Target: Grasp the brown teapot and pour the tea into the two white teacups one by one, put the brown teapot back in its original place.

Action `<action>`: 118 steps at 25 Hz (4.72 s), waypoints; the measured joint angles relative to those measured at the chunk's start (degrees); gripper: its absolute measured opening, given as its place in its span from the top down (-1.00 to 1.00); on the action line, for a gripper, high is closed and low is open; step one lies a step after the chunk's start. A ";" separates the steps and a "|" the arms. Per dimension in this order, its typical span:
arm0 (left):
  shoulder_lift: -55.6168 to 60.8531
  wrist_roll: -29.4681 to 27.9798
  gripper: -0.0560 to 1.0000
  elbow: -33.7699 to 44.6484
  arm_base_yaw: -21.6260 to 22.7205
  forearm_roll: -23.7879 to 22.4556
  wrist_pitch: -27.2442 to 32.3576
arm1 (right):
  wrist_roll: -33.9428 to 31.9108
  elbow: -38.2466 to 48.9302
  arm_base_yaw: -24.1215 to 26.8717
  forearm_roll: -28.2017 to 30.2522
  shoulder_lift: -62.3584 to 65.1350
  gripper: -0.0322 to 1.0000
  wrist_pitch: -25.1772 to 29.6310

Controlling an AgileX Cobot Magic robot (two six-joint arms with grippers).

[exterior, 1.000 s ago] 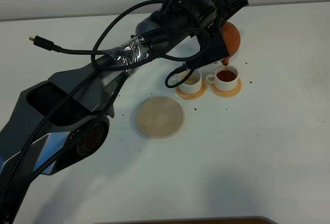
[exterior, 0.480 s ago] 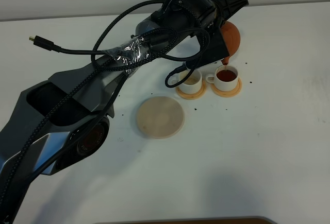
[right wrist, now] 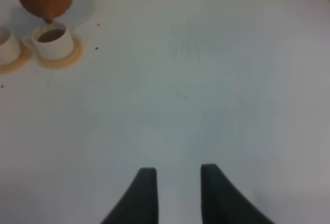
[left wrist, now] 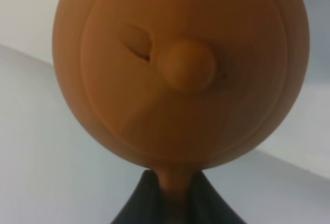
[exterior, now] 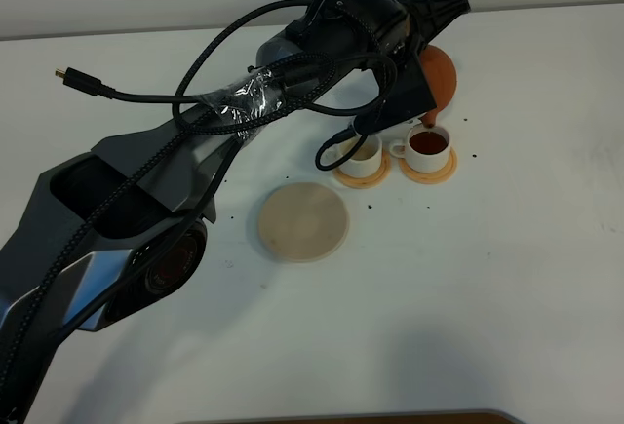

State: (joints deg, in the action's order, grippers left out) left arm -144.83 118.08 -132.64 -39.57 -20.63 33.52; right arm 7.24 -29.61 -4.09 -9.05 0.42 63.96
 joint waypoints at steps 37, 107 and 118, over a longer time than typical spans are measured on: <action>6.44 -31.26 0.63 0.00 3.03 2.09 16.48 | 0.00 0.00 0.00 0.00 0.00 0.47 0.00; 19.75 -67.65 0.63 17.87 9.53 11.61 33.78 | 0.00 0.00 0.00 -0.07 0.00 0.47 0.00; 19.16 -48.10 0.63 17.87 11.59 6.72 29.91 | 0.00 0.00 0.00 -0.07 0.00 0.47 0.00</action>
State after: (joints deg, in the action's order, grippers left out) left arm -125.67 69.98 -114.77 -27.98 -13.92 63.43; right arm 7.24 -29.61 -4.09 -9.11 0.42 63.96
